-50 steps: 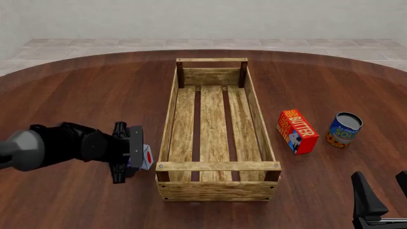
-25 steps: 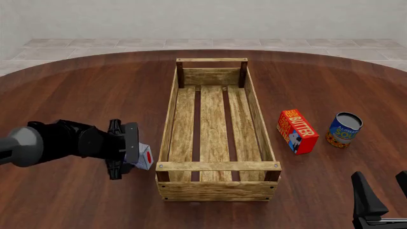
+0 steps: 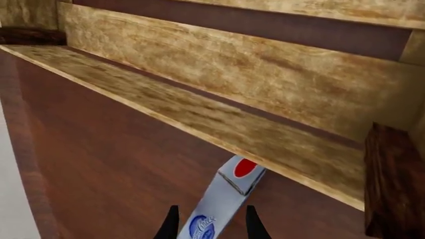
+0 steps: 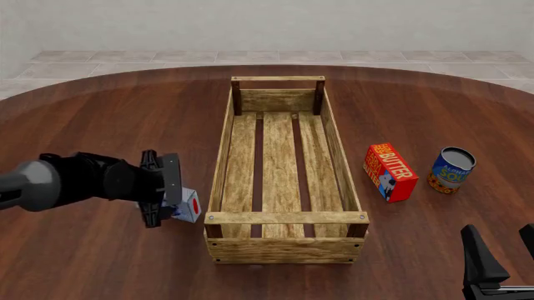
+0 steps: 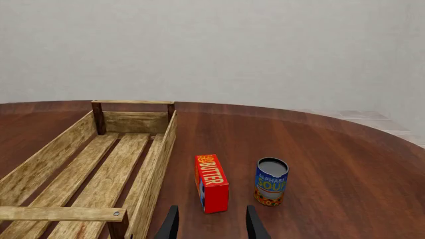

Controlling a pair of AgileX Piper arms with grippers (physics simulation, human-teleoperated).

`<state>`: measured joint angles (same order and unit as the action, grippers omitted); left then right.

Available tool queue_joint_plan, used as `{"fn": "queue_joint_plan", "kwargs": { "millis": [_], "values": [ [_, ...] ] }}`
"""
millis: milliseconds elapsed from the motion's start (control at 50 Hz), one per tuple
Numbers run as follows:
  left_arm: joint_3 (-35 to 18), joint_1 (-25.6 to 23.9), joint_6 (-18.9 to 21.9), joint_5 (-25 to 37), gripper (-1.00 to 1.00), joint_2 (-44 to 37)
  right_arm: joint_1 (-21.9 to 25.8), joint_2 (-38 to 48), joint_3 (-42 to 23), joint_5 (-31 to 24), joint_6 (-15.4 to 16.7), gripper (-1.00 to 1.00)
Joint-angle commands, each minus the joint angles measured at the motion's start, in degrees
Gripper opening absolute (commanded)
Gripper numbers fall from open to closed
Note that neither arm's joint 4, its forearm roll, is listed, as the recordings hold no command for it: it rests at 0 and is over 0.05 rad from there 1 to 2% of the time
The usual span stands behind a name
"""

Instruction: Pick up the cream cheese and put it in the tray.

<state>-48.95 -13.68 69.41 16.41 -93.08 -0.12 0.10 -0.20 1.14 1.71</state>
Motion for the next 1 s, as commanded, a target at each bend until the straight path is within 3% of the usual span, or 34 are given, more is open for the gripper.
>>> {"fn": "queue_joint_plan", "kwargs": {
  "millis": [20,520,860,880,1000],
  "values": [
    [-0.2,-0.1,-0.8,-0.5,1.0,-1.2,0.0,0.0,0.0,0.0,0.0,1.0],
    [0.8,-1.2,-2.9,-2.8,1.0,-4.5,0.0,0.0,0.0,0.0,0.0,1.0],
    [0.3,-0.7,-4.3,0.0,1.0,-4.8,0.0,0.0,0.0,0.0,0.0,1.0],
    [0.4,-0.6,-4.3,0.0,-1.0,-4.7,0.0,0.0,0.0,0.0,0.0,1.0],
    [0.9,-0.4,-4.4,0.5,-1.0,-4.0,0.0,0.0,0.0,0.0,0.0,1.0]
  ]
}}
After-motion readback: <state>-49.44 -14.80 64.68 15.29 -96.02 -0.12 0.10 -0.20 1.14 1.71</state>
